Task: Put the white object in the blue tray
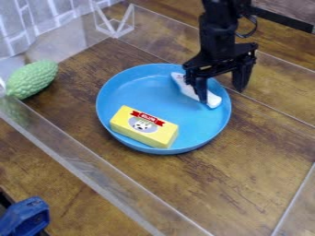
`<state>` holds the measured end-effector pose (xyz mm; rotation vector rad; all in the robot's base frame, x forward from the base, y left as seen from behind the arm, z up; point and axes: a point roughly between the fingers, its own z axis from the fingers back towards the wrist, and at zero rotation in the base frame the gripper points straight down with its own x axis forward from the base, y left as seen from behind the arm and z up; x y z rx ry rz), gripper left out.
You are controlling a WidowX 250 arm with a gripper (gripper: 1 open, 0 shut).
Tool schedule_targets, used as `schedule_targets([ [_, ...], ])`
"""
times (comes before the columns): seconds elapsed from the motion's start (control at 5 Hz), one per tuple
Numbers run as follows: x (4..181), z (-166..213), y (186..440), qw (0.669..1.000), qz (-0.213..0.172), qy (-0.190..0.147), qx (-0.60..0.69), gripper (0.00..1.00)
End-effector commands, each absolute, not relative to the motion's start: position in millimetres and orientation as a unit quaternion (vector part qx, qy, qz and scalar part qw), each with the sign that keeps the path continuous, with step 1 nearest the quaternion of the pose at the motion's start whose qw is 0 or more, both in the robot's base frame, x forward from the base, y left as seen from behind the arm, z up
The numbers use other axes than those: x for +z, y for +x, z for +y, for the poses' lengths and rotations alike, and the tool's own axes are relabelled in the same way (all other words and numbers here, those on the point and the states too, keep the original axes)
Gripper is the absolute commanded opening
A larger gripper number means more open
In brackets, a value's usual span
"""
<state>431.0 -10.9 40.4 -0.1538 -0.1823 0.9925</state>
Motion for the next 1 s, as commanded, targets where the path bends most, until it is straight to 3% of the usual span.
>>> schedule_targets([
  [0.0,62.6,-7.2,451.7,0.87,-0.123,-0.087,0.47,1.0],
  [0.4,58.2,-2.2,453.2,0.884,-0.121,-0.085,0.444,1.0],
  [0.6,56.5,-0.1,451.9,0.89,-0.12,-0.084,0.431,0.0],
  [0.8,56.0,6.9,448.4,0.894,-0.119,-0.082,0.424,0.0],
])
